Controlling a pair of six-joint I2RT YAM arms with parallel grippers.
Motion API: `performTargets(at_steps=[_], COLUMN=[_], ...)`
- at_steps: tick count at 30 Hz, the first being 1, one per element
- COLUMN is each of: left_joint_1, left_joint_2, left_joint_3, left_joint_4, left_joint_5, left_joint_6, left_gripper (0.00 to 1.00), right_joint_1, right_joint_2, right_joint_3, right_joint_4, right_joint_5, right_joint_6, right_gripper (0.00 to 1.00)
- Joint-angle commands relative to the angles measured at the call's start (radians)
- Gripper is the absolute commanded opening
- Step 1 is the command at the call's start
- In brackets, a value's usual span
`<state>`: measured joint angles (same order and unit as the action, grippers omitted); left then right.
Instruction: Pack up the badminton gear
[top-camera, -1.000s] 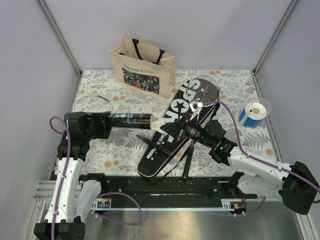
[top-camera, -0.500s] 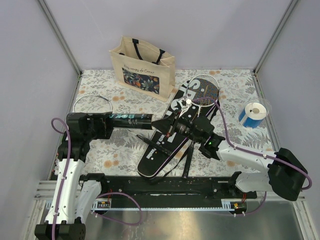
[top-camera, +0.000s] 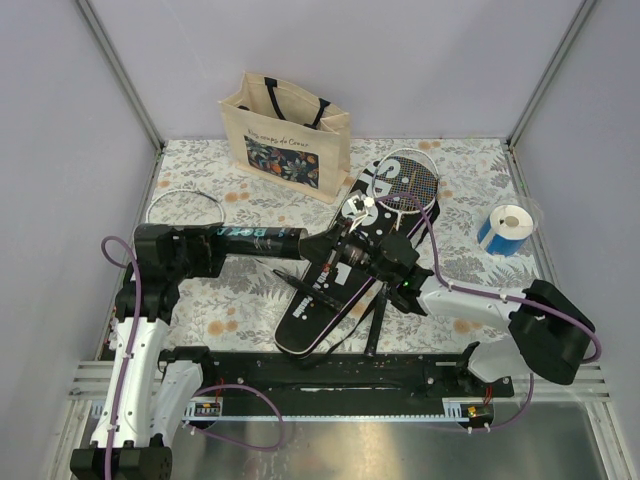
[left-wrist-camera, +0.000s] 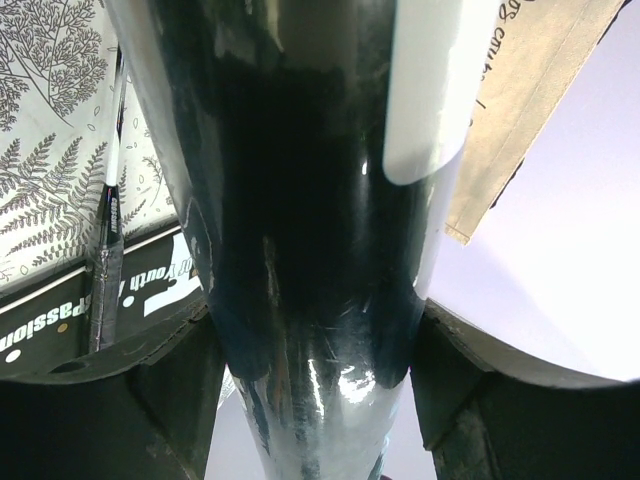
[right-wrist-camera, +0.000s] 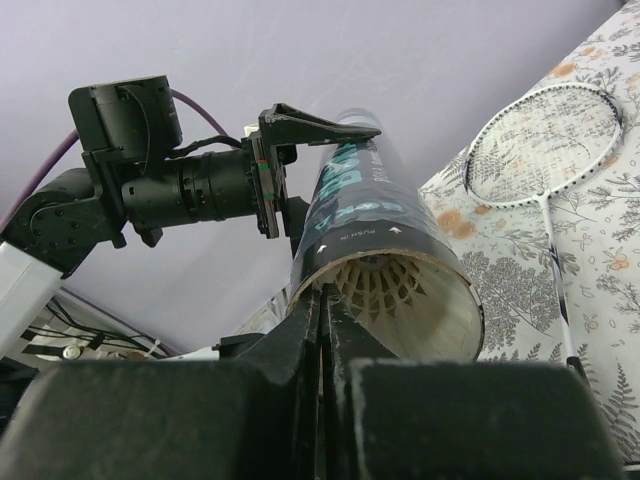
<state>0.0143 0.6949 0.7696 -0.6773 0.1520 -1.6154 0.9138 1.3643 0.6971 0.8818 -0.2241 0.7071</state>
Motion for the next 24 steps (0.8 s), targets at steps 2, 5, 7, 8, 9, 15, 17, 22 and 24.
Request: performTargets(at_steps=[2, 5, 7, 8, 9, 15, 17, 22, 24], left_joint_1=[-0.007, -0.008, -0.007, -0.007, -0.008, -0.008, -0.008, -0.01, -0.008], left_joint_2=[-0.021, -0.028, -0.026, -0.025, -0.025, -0.035, -0.046, -0.06, -0.063], left_joint_3=[0.013, 0.011, 0.01, 0.01, 0.01, 0.004, 0.003, 0.0, -0.003], left_joint_4=[0.099, 0.101, 0.101, 0.099, 0.099, 0.099, 0.093, 0.081, 0.079], left_joint_5=[0.09, 0.083, 0.078, 0.08, 0.081, 0.054, 0.021, 0.014, 0.014], left_joint_6=[0.0, 0.002, 0.003, 0.002, 0.002, -0.001, 0.002, 0.006, 0.005], left_gripper=[0.16, 0.16, 0.16, 0.16, 0.16, 0.16, 0.16, 0.16, 0.16], right_joint_1=[0.014, 0.014, 0.014, 0.014, 0.014, 0.014, 0.014, 0.014, 0.014], right_joint_2=[0.044, 0.039, 0.022, 0.012, -0.001, -0.077, -0.129, -0.295, -0.352], right_joint_3=[0.019, 0.018, 0.018, 0.019, 0.024, 0.005, -0.007, -0.056, -0.057], right_joint_4=[0.097, 0.063, 0.02, -0.007, -0.038, -0.116, -0.151, -0.263, -0.335], right_joint_5=[-0.041, -0.021, 0.002, 0.017, 0.026, 0.069, 0.084, 0.134, 0.149], right_joint_6=[0.04, 0.031, 0.028, 0.028, 0.025, 0.063, 0.077, 0.078, 0.059], right_gripper=[0.0, 0.0, 0.06, 0.11, 0.16, 0.37, 0.42, 0.55, 0.58])
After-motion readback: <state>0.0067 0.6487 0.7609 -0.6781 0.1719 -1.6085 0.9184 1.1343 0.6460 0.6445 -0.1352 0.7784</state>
